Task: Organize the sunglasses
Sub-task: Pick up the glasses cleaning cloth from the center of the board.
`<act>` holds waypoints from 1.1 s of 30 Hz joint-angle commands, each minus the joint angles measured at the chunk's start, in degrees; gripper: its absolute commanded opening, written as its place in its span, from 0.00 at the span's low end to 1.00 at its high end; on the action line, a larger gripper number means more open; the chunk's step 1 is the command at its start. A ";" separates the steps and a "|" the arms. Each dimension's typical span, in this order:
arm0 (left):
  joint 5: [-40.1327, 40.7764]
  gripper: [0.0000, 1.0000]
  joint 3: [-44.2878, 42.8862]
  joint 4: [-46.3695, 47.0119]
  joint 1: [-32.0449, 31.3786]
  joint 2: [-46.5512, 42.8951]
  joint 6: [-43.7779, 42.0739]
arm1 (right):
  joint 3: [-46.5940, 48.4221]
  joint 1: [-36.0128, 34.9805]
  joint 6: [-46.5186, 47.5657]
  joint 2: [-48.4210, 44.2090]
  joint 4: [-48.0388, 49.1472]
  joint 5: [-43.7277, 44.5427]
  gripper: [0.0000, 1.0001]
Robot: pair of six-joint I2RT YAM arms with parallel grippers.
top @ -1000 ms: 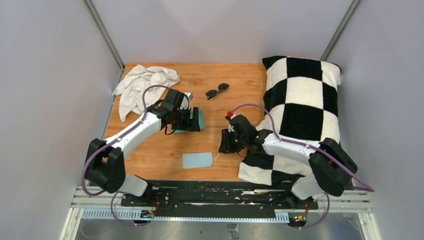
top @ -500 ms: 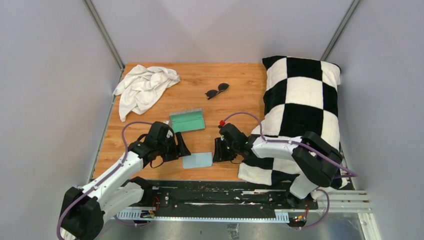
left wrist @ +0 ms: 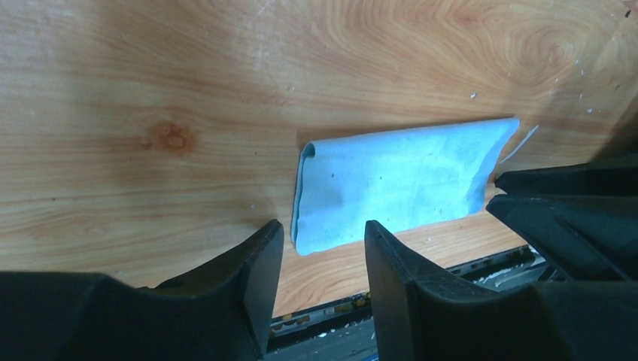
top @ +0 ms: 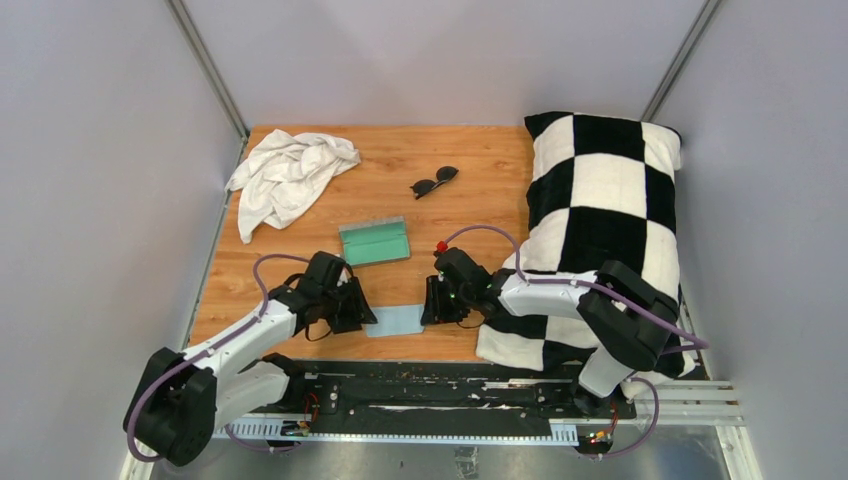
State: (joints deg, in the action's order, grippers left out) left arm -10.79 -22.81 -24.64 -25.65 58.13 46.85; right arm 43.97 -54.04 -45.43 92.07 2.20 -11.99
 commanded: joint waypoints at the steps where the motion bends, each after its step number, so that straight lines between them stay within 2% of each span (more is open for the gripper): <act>1: 0.44 0.47 1.72 2.62 -0.28 2.58 -0.03 | -0.90 -0.84 -0.06 -0.64 -1.93 2.89 0.36; 9: 0.35 0.35 2.45 3.82 -0.28 3.39 0.70 | -1.07 -0.80 0.08 -1.58 -1.93 4.11 0.36; 22: -0.13 0.26 2.15 4.21 -0.28 4.01 0.28 | -1.36 -0.28 -0.49 -1.35 -1.93 4.16 0.38; 26: -0.29 0.17 2.15 4.38 -0.28 4.21 0.18 | -1.03 -0.31 -0.57 -0.56 -1.96 3.49 0.38; 31: -0.91 0.01 2.19 4.83 -0.28 4.49 0.00 | -0.74 -0.28 -1.03 0.66 -1.93 2.97 0.38; 33: -1.15 0.00 2.24 5.04 -0.28 4.54 0.00 | -0.39 -0.28 -1.35 1.49 -1.93 2.68 0.38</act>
State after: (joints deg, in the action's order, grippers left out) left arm -11.90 -21.93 -19.40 -25.65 61.93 47.18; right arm 43.55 -54.04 -45.87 91.37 2.24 -9.65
